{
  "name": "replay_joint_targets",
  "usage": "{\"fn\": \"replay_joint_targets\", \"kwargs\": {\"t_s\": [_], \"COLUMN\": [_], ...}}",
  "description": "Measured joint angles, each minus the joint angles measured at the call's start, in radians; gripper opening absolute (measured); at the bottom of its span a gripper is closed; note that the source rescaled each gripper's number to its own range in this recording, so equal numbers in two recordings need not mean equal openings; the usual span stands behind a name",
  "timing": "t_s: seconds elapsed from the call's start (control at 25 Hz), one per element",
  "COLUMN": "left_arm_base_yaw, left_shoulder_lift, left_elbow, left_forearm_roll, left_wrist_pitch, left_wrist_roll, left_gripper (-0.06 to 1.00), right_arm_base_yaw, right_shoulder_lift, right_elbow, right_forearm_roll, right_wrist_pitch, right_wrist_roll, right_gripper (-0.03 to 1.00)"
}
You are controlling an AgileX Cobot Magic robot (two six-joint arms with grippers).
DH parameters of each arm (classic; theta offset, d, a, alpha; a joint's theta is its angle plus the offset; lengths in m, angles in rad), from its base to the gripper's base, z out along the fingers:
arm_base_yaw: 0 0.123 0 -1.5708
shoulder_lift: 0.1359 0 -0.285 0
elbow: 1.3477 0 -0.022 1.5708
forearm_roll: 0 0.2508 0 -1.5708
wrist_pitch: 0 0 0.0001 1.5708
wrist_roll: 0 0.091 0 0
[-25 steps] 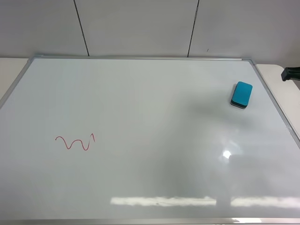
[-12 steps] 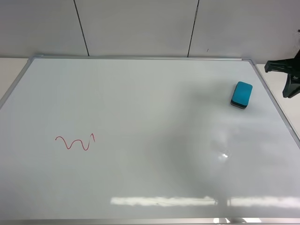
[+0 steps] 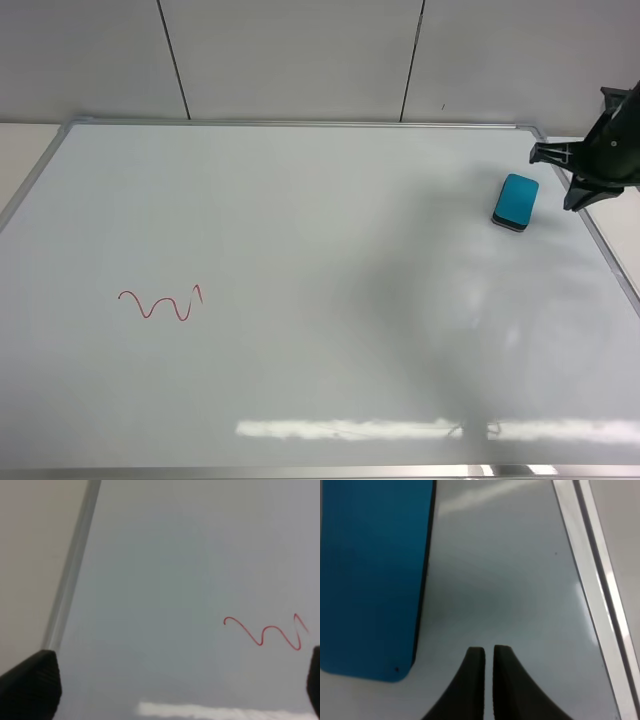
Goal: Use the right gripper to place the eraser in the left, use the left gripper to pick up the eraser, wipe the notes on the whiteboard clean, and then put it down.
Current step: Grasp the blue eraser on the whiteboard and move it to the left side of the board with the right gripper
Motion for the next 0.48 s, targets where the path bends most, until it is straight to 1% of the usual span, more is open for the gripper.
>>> {"fn": "replay_joint_targets", "kwargs": {"t_s": [0.12, 0.2, 0.36, 0.48], "left_arm_base_yaw": [0.0, 0.0, 0.0, 0.0], "left_shoulder_lift": [0.0, 0.0, 0.0, 0.0], "left_elbow": [0.0, 0.0, 0.0, 0.0], "left_forearm_roll": [0.0, 0.0, 0.0, 0.0], "left_wrist_pitch": [0.0, 0.0, 0.0, 0.0], "left_wrist_roll": [0.0, 0.0, 0.0, 0.0], "left_gripper": [1.0, 1.0, 1.0, 1.0], "right_arm_base_yaw": [0.018, 0.042, 0.093, 0.113], "right_shoulder_lift": [0.038, 0.049, 0.049, 0.046], "right_elbow": [0.0, -0.003, -0.005, -0.007], "right_forearm_roll": [-0.001, -0.002, -0.003, -0.003], "right_wrist_pitch": [-0.059, -0.083, -0.105, -0.111], "right_wrist_roll": [-0.003, -0.028, -0.135, -0.233], "right_gripper": [0.0, 0.0, 0.0, 0.0]}}
